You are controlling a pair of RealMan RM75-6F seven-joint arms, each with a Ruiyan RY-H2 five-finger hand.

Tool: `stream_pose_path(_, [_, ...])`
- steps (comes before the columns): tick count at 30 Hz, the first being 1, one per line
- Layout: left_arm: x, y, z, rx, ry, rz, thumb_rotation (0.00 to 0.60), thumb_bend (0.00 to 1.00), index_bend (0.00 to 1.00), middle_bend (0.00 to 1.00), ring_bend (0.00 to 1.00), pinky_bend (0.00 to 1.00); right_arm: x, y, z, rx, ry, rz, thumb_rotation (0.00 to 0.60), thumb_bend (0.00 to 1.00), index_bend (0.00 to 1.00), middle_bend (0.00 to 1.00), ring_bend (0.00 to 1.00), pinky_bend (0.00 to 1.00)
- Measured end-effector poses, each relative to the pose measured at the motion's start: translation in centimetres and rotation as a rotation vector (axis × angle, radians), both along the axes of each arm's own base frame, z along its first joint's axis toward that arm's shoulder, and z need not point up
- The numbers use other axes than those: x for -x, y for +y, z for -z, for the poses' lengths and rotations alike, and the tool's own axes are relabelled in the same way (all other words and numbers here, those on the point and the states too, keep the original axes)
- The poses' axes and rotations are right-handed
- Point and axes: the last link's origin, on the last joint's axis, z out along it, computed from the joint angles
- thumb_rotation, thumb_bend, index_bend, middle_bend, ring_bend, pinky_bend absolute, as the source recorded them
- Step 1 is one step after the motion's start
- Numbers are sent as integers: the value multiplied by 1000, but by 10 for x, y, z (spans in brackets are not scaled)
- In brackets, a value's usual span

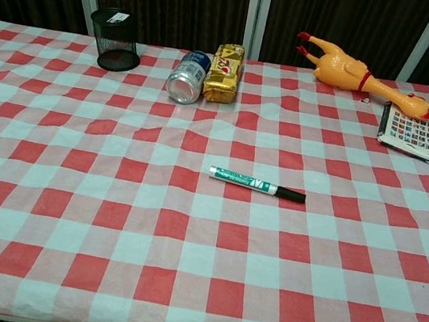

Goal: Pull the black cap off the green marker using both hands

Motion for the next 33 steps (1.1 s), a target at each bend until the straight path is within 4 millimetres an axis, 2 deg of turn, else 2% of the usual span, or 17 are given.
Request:
stream_pose_path(9, [-6,3,-1,9,-9,7,600,178,289,257,148,203,-3,1,-1,3,-3,-4,600,0,0,39,0,0])
stream_pose_path(19, [-33,22,-3,45,-8,66,600,178,290,257,148,238,-8,-6,-6,7,4,-21,600,0,0,39,0,0])
stream_pose_path(25, [-64,44,6,108,-24,133,600,178,299,260,163,306,-14,-15,-8,-6,16,-36,600,0,0,39,0,0])
stream_pose_path(30, [-107,81,19,173,21,256,600,182,300,265,168,314,-19,-23,-6,-23,25,-43,600,0,0,40,0,0])
stream_pose_path(33, [-131,103,30,192,38,296,600,192,308,286,215,355,-21,-26,-6,-25,40,-45,600,0,0,40,0,0])
